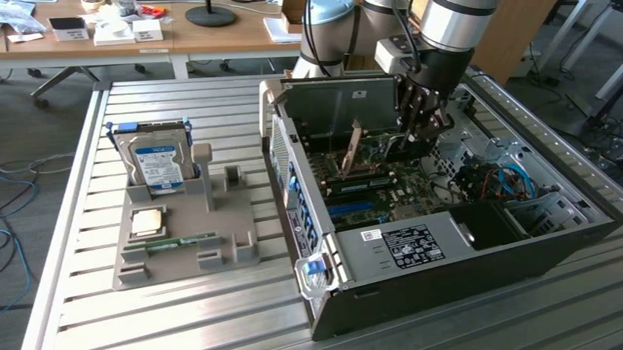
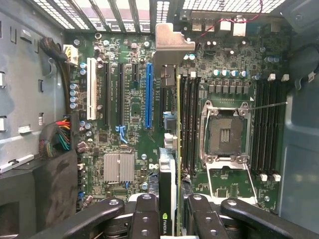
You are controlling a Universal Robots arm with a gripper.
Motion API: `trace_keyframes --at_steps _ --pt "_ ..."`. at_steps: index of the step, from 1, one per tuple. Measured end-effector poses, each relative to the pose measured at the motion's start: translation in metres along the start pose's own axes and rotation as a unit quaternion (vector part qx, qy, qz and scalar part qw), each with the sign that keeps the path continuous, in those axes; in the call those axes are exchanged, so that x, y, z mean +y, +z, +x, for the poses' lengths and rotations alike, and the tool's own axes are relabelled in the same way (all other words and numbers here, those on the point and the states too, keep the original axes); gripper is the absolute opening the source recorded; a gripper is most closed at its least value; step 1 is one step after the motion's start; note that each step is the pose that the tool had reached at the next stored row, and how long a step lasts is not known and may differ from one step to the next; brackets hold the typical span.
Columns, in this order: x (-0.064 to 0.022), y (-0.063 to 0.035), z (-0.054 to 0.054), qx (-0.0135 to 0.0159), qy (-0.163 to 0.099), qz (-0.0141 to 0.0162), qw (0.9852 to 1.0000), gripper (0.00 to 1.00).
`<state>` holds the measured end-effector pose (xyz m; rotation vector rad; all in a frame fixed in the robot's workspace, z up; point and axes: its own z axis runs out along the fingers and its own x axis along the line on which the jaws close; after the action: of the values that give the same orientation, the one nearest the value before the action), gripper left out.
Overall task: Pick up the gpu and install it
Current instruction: 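Insert the gpu into the slot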
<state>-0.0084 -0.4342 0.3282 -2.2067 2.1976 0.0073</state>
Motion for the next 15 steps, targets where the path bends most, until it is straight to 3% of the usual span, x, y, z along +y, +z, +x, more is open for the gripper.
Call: trace_keyframes --at_steps 15 --pt "0.0061 0.0027 0.0000 0.0000 0.000 0.0007 1.0000 0.27"
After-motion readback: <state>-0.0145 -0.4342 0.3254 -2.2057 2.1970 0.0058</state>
